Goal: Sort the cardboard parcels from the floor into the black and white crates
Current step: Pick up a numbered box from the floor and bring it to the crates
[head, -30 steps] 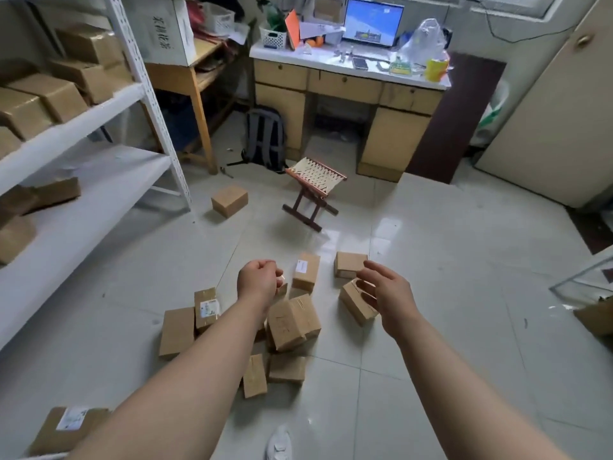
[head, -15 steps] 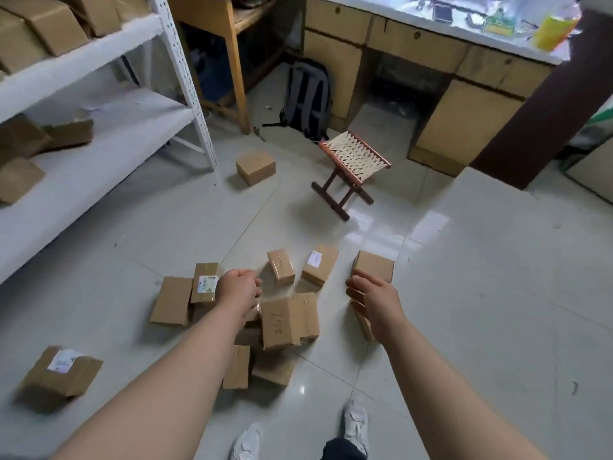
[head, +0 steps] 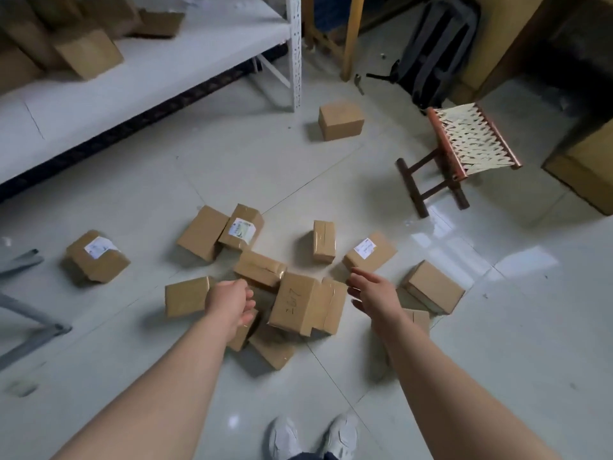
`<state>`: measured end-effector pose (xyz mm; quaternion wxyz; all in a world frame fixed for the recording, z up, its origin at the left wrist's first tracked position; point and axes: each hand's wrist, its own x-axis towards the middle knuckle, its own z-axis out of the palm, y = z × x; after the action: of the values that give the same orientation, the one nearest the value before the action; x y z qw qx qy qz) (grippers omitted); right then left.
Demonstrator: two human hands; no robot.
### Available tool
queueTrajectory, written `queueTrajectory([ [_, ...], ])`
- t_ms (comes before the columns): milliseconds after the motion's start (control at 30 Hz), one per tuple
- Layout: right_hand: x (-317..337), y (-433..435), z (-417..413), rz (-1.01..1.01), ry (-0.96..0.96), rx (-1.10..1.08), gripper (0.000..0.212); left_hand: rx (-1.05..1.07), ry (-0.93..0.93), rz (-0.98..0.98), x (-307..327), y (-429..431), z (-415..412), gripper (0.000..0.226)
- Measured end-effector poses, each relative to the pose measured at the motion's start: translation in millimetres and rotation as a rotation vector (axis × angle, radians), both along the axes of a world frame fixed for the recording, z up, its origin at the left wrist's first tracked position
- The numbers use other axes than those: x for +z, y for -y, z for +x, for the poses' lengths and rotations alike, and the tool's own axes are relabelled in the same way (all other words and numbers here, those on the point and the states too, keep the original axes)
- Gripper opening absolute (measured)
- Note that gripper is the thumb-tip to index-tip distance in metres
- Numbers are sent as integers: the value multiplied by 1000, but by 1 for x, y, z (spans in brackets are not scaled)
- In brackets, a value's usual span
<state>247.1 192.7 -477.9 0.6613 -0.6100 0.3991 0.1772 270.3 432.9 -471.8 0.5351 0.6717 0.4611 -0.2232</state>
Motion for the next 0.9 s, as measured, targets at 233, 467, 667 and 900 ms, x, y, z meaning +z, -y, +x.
queueTrajectory([
  [233,-127,-13,13,-41,-47,141,29,77,-96,-43,-122,-8,-24,16],
  [467,-231,-20,23,-95,-29,273,21,120,-111,-77,-229,-10,-35,29],
  [667,-300,-40,58,-148,86,402,38,145,-23,-44,-304,-26,-12,35],
  [900,-359,-58,88,-197,172,520,38,-58,-275,-183,-363,-40,-12,52],
])
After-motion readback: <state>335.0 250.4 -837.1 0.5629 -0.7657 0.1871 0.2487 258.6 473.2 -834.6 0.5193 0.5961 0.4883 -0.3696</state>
